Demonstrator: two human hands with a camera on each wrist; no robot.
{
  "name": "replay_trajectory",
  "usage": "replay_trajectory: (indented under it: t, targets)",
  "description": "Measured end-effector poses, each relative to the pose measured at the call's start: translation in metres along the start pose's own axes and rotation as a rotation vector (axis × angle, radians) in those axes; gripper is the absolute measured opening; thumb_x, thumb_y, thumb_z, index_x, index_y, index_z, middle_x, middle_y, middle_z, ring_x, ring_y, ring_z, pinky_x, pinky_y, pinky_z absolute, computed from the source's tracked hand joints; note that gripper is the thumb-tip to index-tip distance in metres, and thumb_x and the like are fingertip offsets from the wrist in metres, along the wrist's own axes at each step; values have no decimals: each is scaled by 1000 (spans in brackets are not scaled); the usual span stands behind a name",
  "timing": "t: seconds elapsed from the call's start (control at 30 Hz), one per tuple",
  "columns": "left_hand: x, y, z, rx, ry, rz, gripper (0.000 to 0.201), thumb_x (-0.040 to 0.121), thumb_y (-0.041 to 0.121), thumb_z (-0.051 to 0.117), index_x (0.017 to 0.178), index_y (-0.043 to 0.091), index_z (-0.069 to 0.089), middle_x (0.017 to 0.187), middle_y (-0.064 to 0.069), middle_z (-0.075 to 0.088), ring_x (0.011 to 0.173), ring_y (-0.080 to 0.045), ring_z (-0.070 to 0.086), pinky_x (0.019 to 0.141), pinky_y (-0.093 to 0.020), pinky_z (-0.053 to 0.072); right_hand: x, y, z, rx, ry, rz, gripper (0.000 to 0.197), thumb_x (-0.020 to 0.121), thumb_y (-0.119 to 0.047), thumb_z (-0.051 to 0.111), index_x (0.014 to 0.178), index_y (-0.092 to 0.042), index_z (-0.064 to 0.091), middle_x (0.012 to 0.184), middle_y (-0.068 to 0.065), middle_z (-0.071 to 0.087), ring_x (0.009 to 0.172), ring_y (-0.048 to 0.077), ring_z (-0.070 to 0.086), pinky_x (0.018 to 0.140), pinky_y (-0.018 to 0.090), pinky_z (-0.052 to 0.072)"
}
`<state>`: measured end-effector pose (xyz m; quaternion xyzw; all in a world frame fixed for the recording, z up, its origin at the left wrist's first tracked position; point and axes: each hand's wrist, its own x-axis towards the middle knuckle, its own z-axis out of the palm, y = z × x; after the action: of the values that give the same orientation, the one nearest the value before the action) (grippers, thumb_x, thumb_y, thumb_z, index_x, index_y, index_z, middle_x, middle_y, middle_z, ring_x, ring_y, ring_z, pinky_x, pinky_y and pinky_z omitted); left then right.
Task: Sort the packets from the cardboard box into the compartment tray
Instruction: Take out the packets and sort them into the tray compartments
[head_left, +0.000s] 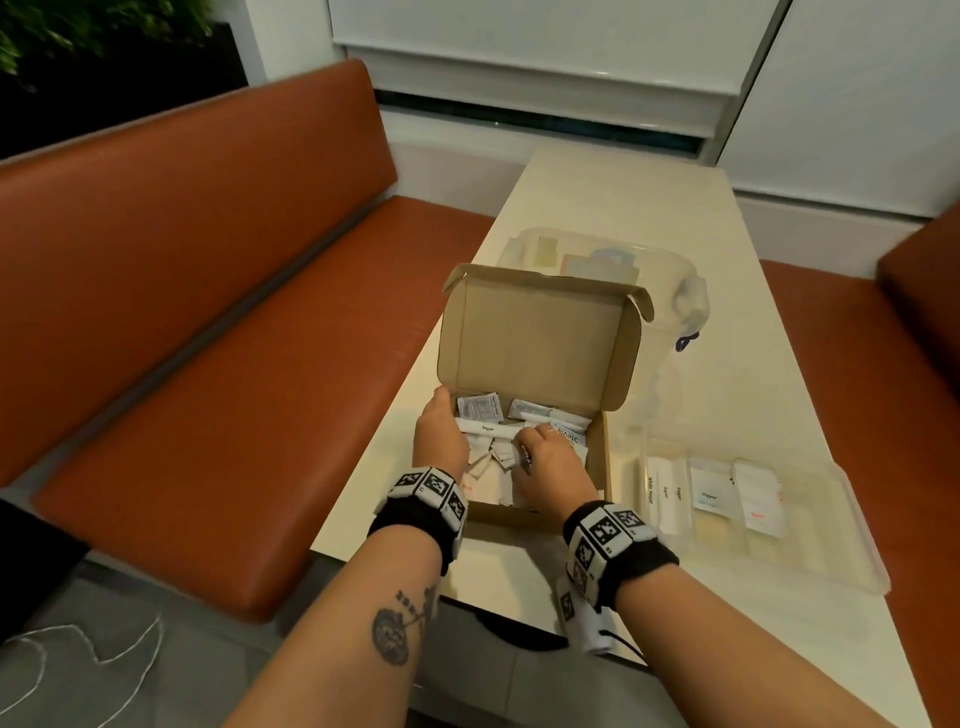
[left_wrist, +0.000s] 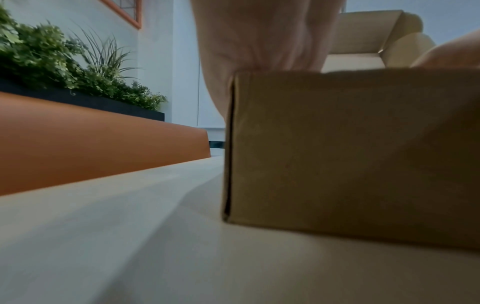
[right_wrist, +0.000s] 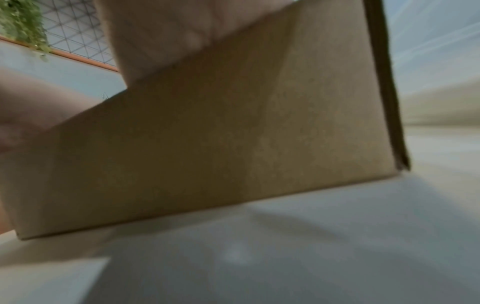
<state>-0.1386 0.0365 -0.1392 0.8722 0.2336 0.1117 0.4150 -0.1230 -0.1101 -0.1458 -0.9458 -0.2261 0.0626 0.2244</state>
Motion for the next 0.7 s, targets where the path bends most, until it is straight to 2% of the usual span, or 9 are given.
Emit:
replay_trajectory:
  t: [0.2,0.3,0.37,0.53,0.6,0.7]
  targets:
    - [0,0,-1,-14,-11,-3,57,83,-18,39,132,11,47,122,-14,61,110,-28,58,92,-33,48,4,4,4,-147,18,-64,41,91,-25,51,130,-15,50,133,5,51,117,25,41,100,34,35]
    - [0,0,0,-28,-11,7,55,83,-17,40,130,10,48,120,-15,61,109,-29,58,92,-34,47,8,4,5,-216,-27,-79,55,89,-40,51,140,-21,40,143,1,44,120,26,38,101,39,36]
    - [0,0,0,-27,-8,9,55,83,-17,39,130,11,48,119,-14,62,108,-29,58,90,-33,47,10,4,5,-275,-106,-73,65,86,-46,51,145,-27,31,149,1,35,125,28,33,103,42,35]
    - [0,-1,1,-22,-10,-4,57,83,-18,37,131,13,47,117,-13,62,105,-27,59,85,-30,47,21,4,1,-301,-365,14,92,76,-39,64,150,-35,10,158,2,13,139,34,15,110,52,28]
    - [0,-1,1,-30,-6,0,56,83,-18,36,129,12,48,116,-13,62,104,-27,59,84,-29,47,25,4,-2,-303,-367,-6,88,79,-31,63,150,-30,12,157,3,16,136,35,22,110,48,30]
    - [0,-1,1,-28,-4,12,53,84,-17,38,127,11,49,116,-13,62,105,-28,59,86,-31,47,30,5,-7,-322,-286,-87,71,84,-20,57,147,-21,26,150,6,31,125,33,39,103,41,37]
